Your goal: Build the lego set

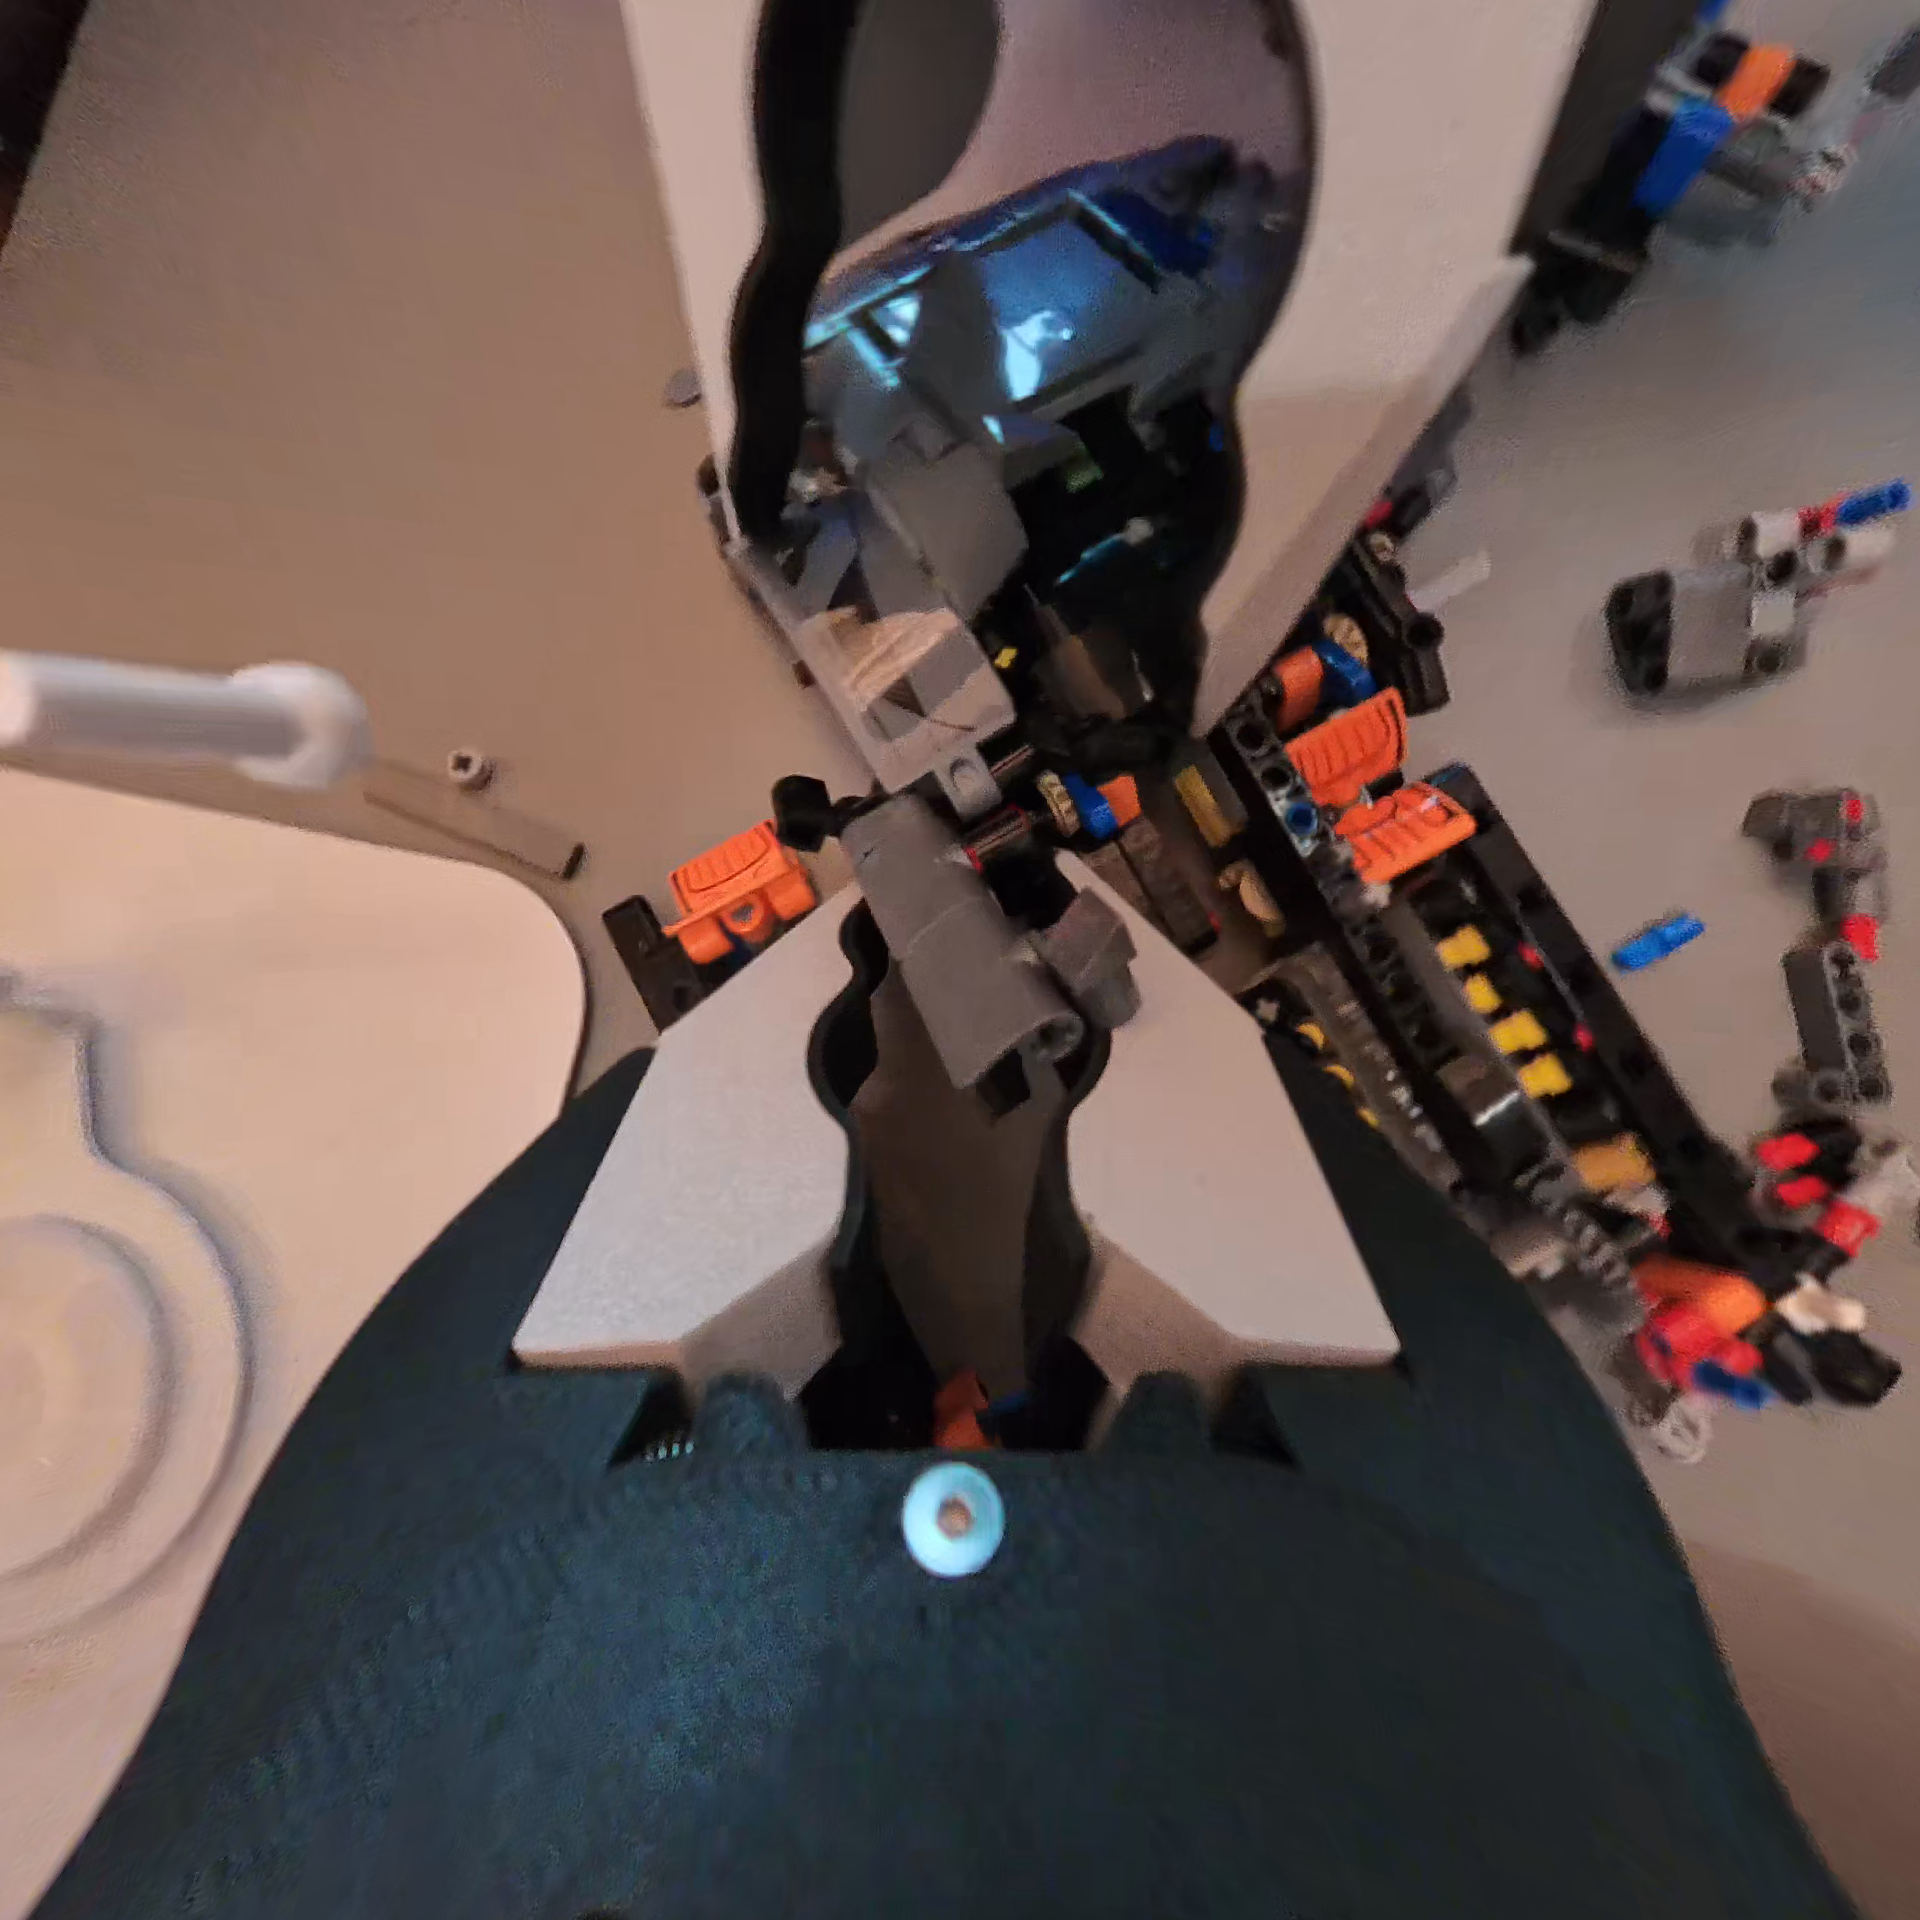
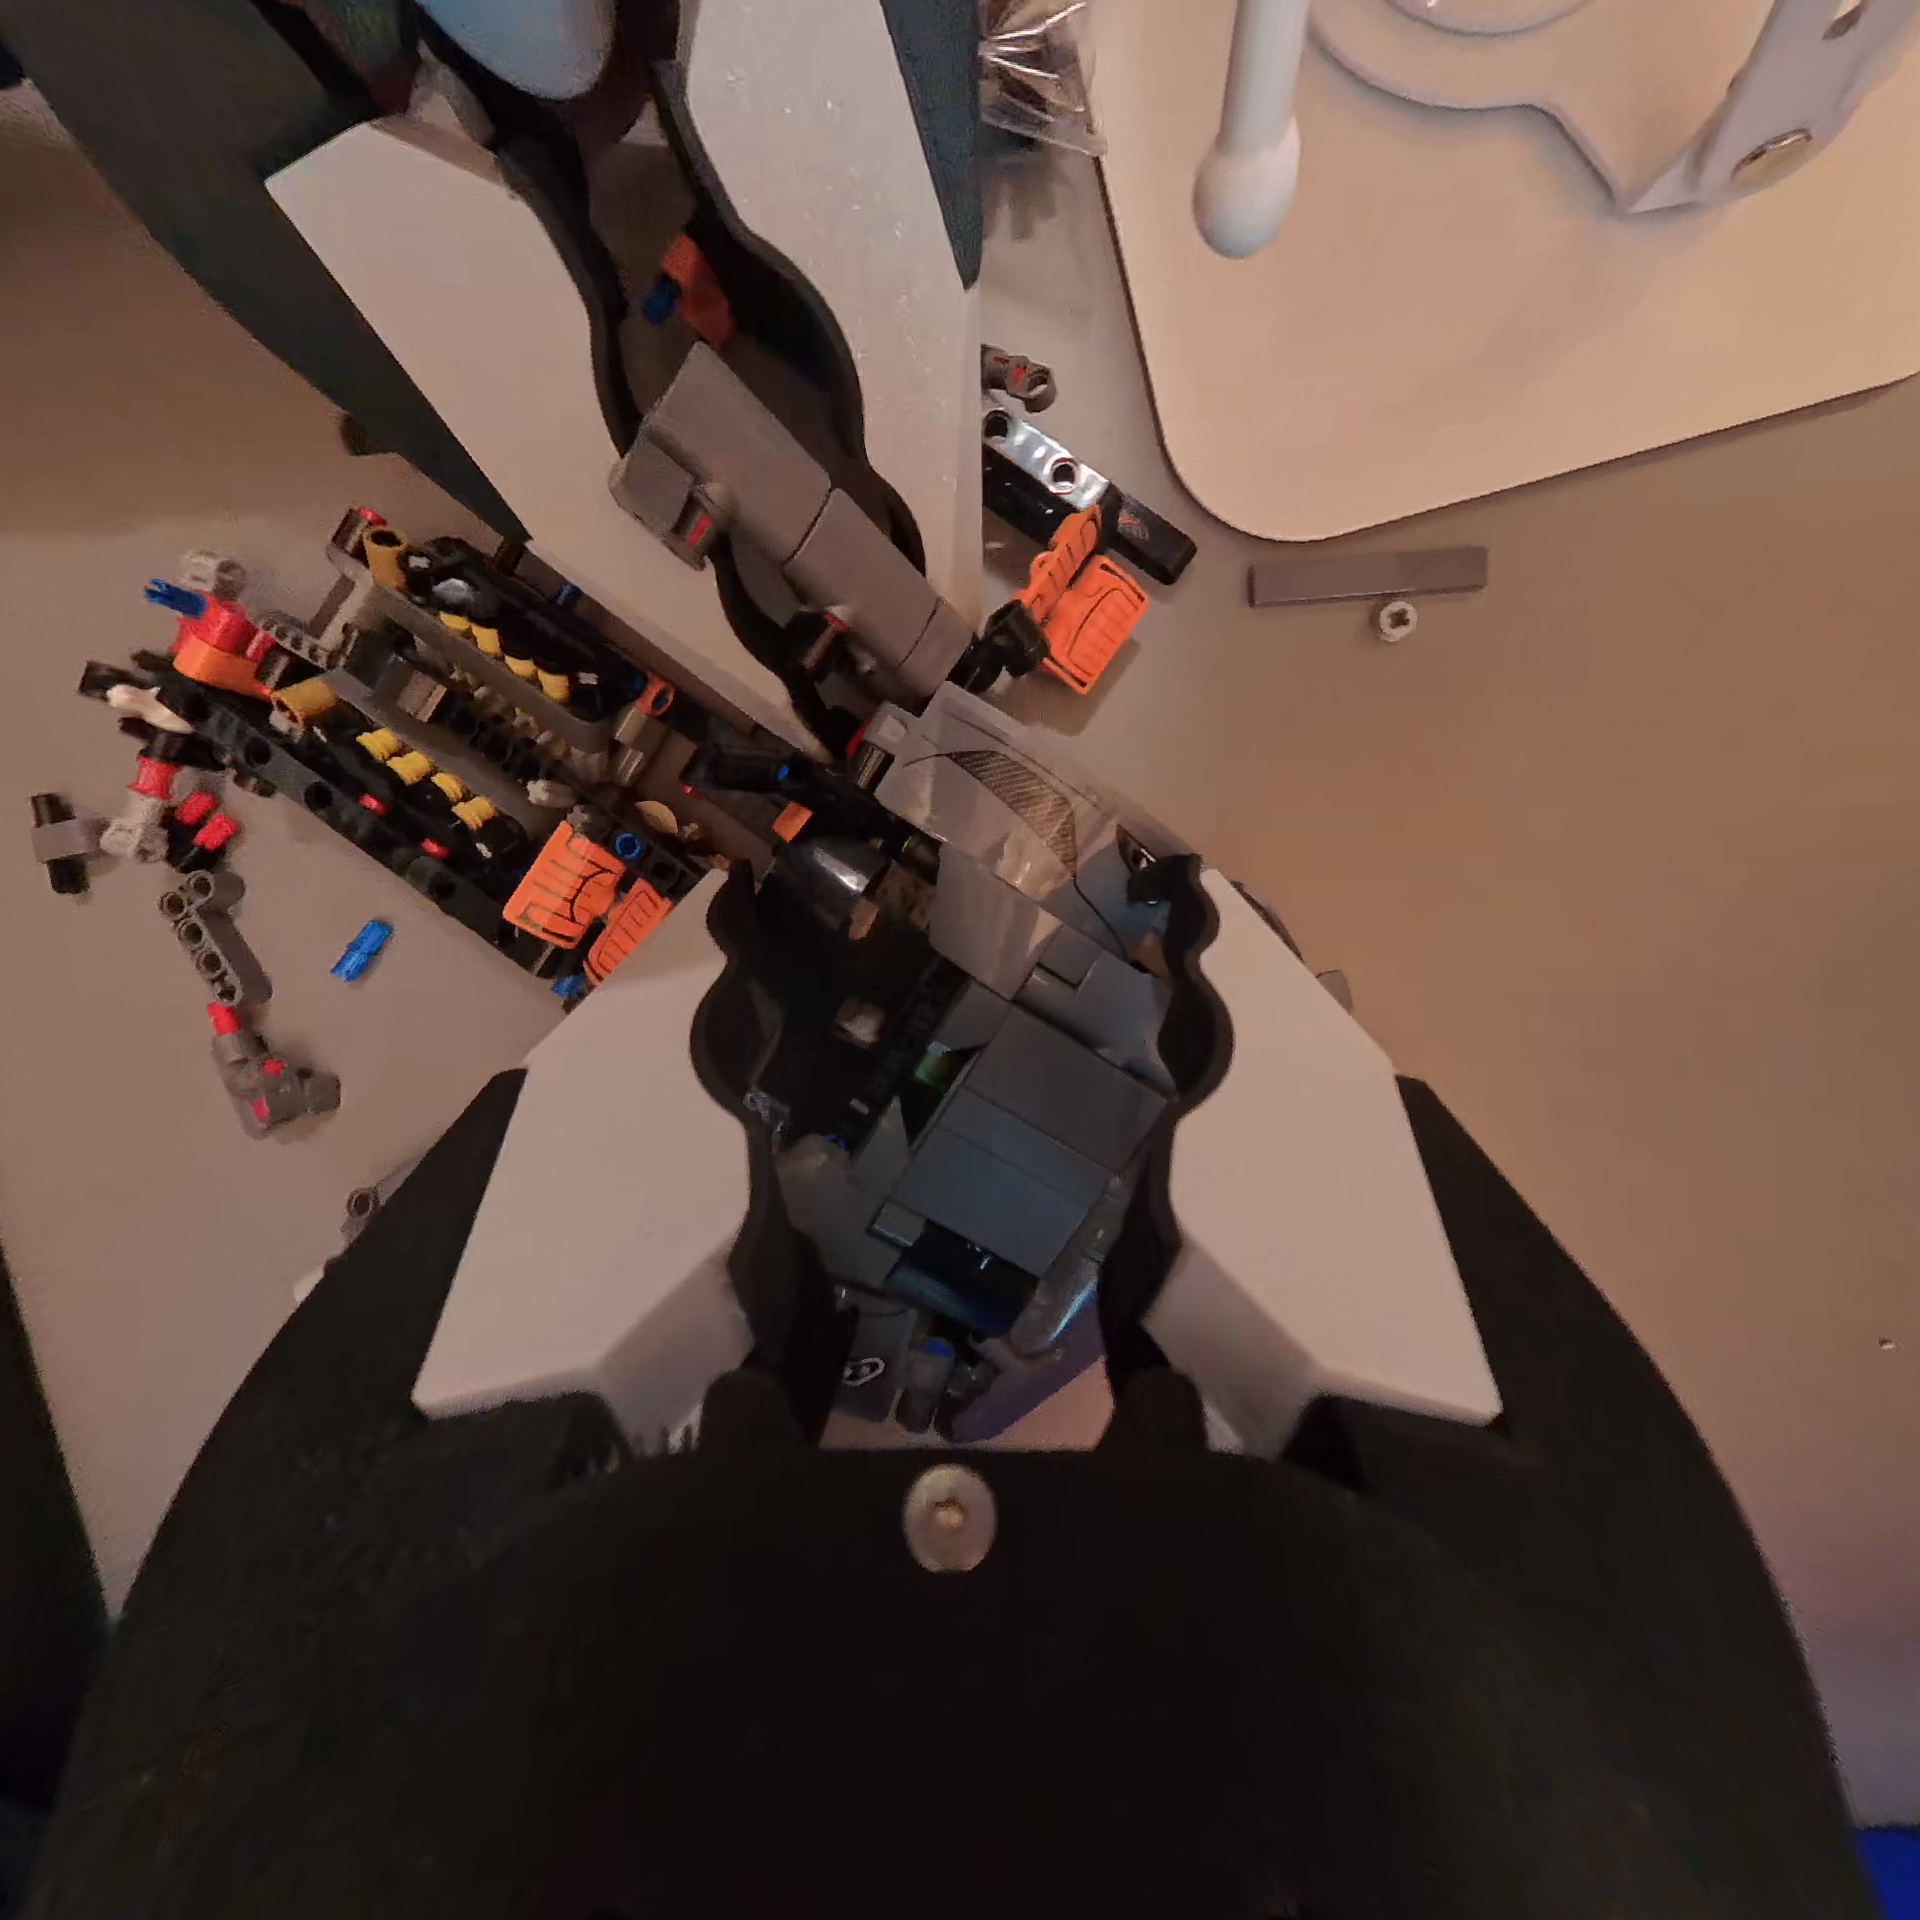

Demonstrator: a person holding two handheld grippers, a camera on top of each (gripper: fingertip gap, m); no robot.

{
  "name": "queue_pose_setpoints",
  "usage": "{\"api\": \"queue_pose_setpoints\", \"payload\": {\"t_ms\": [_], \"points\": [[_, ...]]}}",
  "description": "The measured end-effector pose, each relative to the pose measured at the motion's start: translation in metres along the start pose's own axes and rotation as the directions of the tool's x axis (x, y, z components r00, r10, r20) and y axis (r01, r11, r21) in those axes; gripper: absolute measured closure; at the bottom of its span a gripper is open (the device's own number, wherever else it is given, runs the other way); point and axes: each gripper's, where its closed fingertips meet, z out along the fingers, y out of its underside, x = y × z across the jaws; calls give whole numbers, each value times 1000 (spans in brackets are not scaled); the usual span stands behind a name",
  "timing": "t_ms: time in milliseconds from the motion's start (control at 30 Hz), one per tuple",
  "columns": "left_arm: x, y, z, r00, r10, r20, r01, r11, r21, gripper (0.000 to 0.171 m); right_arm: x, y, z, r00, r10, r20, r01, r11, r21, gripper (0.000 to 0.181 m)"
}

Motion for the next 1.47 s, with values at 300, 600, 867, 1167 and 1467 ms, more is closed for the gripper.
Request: {"api": "queue_pose_setpoints", "payload": {"t_ms": [300,600,867,1167,1467], "points": [[-7,0,-3,963,20,267,17,991,-136,147,3,0,0,999,20,-27,-21,1000,-19,103],[-6,1,-4,960,36,278,-13,996,-85,145,1,-1,1,999,18,-28,-18,1000,-17,102],[2,-1,-4,988,-78,130,71,996,56,145,0,-1,1,1000,12,-11,-13,1000,-15,103],[-3,5,-5,984,-175,41,170,981,98,147,-3,-4,3,1000,3,1,-3,1000,0,103],[-17,8,-10,918,168,359,-126,983,-136,148,-7,-4,4,1000,-6,5,7,1000,-15,103]]}}
